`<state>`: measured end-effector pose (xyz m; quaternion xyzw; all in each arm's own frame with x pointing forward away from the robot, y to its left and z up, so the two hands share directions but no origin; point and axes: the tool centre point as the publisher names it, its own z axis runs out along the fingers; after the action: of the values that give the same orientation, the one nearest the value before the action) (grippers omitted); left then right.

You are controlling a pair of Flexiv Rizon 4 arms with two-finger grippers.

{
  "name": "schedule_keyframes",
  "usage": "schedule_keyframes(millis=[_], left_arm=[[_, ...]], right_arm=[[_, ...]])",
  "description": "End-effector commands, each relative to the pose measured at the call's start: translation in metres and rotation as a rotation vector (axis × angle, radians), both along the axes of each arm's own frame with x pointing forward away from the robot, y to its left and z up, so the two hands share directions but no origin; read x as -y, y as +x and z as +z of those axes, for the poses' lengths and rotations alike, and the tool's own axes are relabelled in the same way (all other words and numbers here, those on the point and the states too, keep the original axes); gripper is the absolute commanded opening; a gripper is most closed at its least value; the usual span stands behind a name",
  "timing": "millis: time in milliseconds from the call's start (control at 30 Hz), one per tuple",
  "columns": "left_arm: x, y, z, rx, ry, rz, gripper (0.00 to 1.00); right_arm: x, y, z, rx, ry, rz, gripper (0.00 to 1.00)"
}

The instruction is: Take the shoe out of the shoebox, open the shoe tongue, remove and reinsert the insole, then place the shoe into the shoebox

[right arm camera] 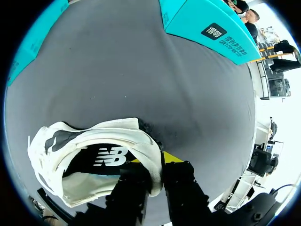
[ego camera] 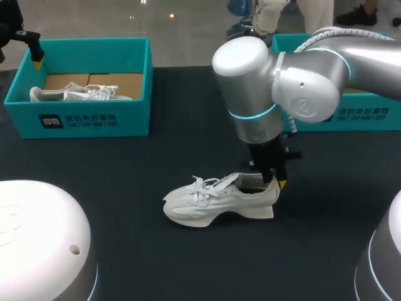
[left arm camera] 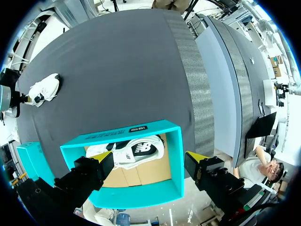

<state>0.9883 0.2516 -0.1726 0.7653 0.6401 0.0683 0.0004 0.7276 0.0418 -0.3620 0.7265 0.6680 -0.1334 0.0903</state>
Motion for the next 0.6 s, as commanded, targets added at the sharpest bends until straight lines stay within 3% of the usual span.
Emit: schedule_keyframes(millis=[33, 67, 333, 600], left_arm=[[0.0, -0.001, 0.0, 0.002, 0.001, 0.0, 1.0], [0.0, -0.001, 0.0, 0.002, 0.001, 0.0, 1.0], [0.0, -0.001, 0.0, 0.002, 0.001, 0.0, 1.0], [0.0, -0.001, 0.0, 0.002, 0.001, 0.0, 1.0]], right_arm=[[-0.002, -0.001, 0.003, -0.003, -0.01, -0.009, 0.9], [-0.002, -0.003, 0.006, 0.0, -0.008, -0.014, 1.0], [0.002, -0.009, 0.051, 0.033, 0.057, 0.052, 1.0], [0.01, -0.006, 0.086, 0.137, 0.093, 0.462, 1.0]])
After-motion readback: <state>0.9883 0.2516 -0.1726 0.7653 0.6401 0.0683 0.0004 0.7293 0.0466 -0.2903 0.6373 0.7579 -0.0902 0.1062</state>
